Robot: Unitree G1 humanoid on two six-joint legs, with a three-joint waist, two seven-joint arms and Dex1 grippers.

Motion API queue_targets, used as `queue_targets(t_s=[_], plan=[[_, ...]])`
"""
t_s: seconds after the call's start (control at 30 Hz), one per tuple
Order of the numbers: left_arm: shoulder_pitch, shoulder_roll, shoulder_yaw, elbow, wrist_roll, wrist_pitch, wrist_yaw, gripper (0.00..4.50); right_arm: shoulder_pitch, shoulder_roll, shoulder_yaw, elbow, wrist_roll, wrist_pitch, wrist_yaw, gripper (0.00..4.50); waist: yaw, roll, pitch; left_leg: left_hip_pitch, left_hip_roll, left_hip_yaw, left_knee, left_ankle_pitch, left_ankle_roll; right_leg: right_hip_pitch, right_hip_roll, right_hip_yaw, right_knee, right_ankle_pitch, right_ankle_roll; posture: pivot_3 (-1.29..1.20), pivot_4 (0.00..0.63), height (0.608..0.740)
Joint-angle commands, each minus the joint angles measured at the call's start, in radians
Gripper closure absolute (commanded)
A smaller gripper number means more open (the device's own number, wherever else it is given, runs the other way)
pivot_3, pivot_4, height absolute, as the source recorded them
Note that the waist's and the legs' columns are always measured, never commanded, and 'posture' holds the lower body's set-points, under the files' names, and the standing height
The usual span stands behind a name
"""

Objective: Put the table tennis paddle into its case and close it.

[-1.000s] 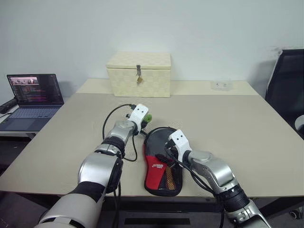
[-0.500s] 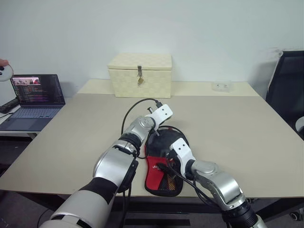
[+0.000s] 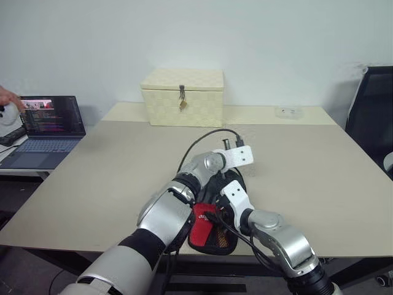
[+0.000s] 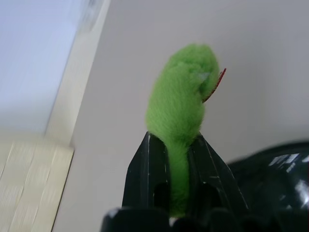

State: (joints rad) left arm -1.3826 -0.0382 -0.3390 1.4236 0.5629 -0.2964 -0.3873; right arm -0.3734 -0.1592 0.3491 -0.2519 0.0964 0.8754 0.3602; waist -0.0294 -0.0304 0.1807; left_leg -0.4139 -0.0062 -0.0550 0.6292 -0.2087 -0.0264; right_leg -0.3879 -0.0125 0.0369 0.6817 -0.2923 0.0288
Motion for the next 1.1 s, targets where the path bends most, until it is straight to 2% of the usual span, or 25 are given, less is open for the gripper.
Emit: queue_targets(t_s=[0.03,0.27,0.47,0.6,0.9,1.1], plan=[[-0.059,-0.061,0.008,-0.051,-0.023,-0.083,-0.028,4.43,0.065,0.002,0.069,0.103,0.012,0.1,0.022,0.0,-0.001,0.0,0.0,0.0,0.0,0.0,0.0,0.0,0.0,0.0,0.0,0.0,0.0,0.0,0.0,0.0,0.15,0.74],[-0.02,-0.08,0.036,-0.05,-0.062,-0.074,-0.123,4.43,0.035,0.009,0.06,0.139,0.009,0.087,0.027,0.0,-0.003,0.002,-0.002,0.001,0.0,0.001,0.0,0.0,0.0,0.0,0.0,0.0,0.0,-0.001,0.002,0.0,0.15,0.74],[0.003,-0.051,0.071,-0.052,-0.103,-0.058,-0.19,2.36,0.006,0.018,0.05,0.163,0.013,0.087,0.034,0.0,-0.01,0.002,-0.003,0.004,0.0,0.001,0.0,0.0,0.0,0.002,0.001,0.001,0.001,-0.001,0.002,0.0,0.15,0.74],[0.027,-0.042,0.128,-0.053,-0.18,-0.02,-0.392,0.9,-0.024,0.021,0.031,0.185,0.021,0.082,0.047,0.0,-0.026,0.002,-0.003,0.005,0.001,0.002,0.0,0.0,0.0,0.003,0.001,0.002,0.001,-0.001,0.002,0.0,0.15,0.74],[0.017,0.003,0.209,-0.084,-0.29,0.007,-0.604,0.9,-0.1,0.008,-0.012,0.215,0.049,0.086,0.099,0.0,-0.03,0.002,-0.003,0.006,0.001,0.001,-0.001,0.0,0.0,0.002,0.002,0.003,0.003,-0.001,0.002,0.0,0.15,0.74],[-0.011,0.089,0.308,-0.113,-0.403,0.06,-0.678,0.9,-0.127,-0.066,-0.062,0.063,0.127,0.164,0.166,0.0,-0.024,0.002,-0.003,0.002,0.001,0.0,0.0,0.0,0.0,0.0,0.0,0.002,0.002,0.001,-0.002,0.0,0.15,0.74]])
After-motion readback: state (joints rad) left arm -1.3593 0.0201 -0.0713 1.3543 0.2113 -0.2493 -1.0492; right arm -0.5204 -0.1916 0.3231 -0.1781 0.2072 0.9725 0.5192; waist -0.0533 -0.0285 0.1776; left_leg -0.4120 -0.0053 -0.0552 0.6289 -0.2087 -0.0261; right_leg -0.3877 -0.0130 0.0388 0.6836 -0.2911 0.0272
